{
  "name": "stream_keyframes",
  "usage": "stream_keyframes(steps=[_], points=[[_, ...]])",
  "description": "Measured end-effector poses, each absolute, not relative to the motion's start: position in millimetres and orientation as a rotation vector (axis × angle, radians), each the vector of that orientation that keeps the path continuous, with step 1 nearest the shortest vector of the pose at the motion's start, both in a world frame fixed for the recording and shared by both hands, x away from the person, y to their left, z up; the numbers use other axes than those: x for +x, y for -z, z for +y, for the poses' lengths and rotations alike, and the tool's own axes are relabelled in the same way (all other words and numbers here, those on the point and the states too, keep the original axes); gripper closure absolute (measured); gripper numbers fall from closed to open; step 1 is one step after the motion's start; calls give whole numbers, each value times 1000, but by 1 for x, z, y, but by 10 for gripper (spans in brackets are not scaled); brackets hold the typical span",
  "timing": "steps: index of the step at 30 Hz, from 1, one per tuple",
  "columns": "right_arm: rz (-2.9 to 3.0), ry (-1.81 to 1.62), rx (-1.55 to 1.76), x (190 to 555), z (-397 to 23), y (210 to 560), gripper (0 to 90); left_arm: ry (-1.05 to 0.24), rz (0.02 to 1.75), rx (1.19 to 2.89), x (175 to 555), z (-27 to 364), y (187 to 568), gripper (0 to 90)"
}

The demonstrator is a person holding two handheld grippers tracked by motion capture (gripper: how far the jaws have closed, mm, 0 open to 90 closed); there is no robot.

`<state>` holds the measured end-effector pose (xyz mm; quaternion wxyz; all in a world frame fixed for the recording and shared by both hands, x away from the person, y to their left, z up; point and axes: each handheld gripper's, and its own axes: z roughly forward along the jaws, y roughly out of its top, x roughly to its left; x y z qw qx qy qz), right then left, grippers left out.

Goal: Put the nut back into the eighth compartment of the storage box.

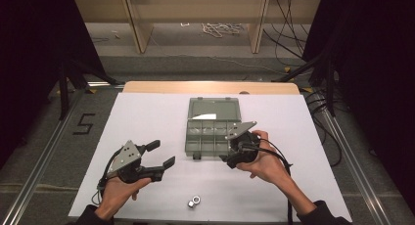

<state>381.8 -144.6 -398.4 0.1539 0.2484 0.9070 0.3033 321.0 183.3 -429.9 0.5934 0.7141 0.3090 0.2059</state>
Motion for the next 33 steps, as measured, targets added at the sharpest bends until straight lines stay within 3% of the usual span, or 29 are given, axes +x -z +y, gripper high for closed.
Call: stream_keyframes(steps=[13, 33], points=[[2703, -918, 558, 343, -117, 403, 282, -484, 742, 1656, 322, 185, 430, 223], [2868, -895, 323, 305, -73, 428, 374, -498, 745, 1661, 323, 187, 431, 224]])
